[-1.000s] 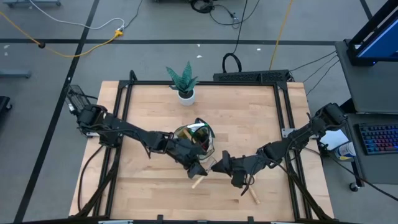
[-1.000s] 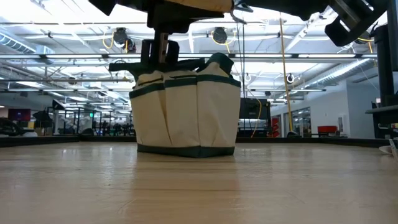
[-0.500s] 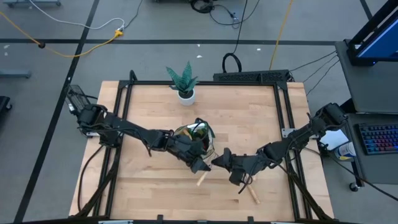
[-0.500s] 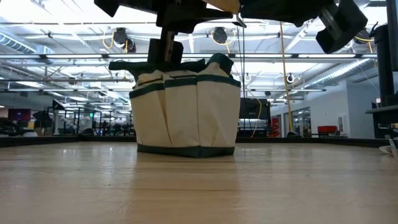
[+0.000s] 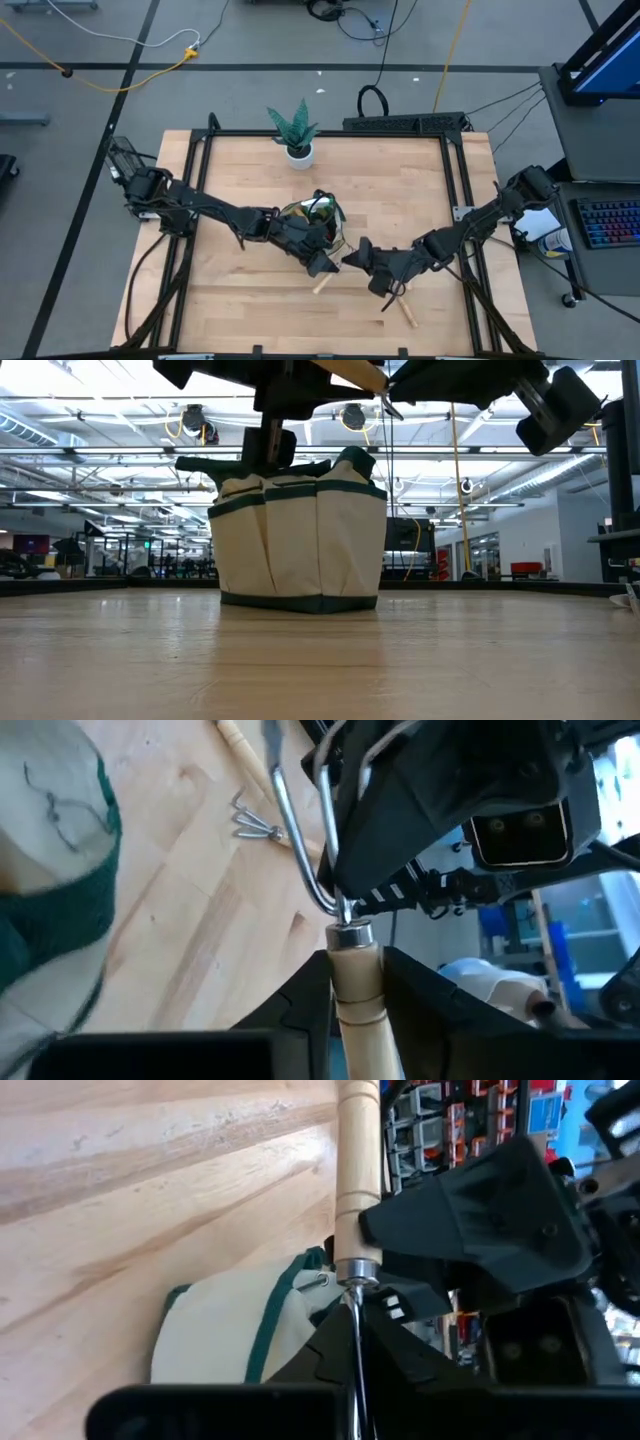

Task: Pick & Place Garden tools in Gardening bag
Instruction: Put the left brown hand rake into the gardening bag

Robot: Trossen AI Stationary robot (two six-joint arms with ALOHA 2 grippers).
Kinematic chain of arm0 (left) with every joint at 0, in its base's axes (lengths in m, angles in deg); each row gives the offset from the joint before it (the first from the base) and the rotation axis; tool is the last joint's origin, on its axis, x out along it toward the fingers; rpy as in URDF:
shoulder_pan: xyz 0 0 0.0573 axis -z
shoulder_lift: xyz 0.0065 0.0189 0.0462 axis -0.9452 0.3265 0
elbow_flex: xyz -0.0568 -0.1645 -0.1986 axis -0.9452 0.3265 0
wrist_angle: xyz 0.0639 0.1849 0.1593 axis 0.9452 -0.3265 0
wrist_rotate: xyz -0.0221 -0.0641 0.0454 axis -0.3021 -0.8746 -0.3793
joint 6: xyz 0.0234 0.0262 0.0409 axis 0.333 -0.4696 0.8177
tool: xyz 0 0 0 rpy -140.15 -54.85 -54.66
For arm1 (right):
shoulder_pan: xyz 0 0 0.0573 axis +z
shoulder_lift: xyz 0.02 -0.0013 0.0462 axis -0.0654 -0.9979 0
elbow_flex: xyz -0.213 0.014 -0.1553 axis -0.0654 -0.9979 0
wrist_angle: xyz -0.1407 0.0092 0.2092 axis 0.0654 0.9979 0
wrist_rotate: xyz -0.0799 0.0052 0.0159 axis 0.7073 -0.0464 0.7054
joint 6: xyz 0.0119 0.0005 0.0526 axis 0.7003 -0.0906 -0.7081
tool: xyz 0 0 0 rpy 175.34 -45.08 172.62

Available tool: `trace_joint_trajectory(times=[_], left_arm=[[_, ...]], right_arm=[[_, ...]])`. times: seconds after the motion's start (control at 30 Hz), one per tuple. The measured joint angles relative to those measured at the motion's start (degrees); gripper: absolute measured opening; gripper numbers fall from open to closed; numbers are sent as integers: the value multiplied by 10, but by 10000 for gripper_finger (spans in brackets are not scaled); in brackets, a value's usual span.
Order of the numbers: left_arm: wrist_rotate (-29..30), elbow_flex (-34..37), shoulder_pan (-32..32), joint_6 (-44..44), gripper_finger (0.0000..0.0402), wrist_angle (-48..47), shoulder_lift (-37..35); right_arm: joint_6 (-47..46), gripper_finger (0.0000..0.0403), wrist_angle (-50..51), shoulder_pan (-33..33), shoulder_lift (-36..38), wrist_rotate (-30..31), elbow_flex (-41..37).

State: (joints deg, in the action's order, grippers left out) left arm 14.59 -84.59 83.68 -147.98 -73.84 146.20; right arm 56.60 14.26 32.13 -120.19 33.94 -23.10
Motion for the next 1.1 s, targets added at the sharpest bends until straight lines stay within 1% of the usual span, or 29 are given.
trace_joint_trajectory(times=[0.1,0.2,0.3,0.33,0.4,0.57,0.73,0.83,0.93,0.97,1.07,1.1], left_arm=[[2,0,-1,41,111,-6,-1],[3,-1,0,61,137,-4,-1],[1,-1,-4,79,154,-5,-1],[-8,-1,-7,92,157,-5,-1],[-31,-1,-13,119,159,-5,-1],[-54,-1,-29,165,160,6,-1],[-94,-4,-44,209,161,67,-22],[-116,-5,-48,255,161,62,-44],[-119,-4,-50,324,161,11,-85],[-113,-6,-50,350,161,7,-93],[-77,-3,-51,439,161,-87,-137],[-58,-3,-51,470,161,-95,-145]], right_arm=[[-36,5,5,-1,0,-1,0],[-61,4,11,-1,0,0,0],[-96,4,17,-1,0,1,0],[-111,3,18,1,0,1,0],[-128,3,17,9,0,3,0],[-162,3,22,32,0,4,0],[-214,3,24,53,-1,1,-1],[-249,3,18,58,0,2,-1],[-299,6,2,56,0,3,-1],[-318,6,-4,53,0,2,-1],[-367,7,-26,43,0,2,0],[-385,8,-30,40,1,2,0]])
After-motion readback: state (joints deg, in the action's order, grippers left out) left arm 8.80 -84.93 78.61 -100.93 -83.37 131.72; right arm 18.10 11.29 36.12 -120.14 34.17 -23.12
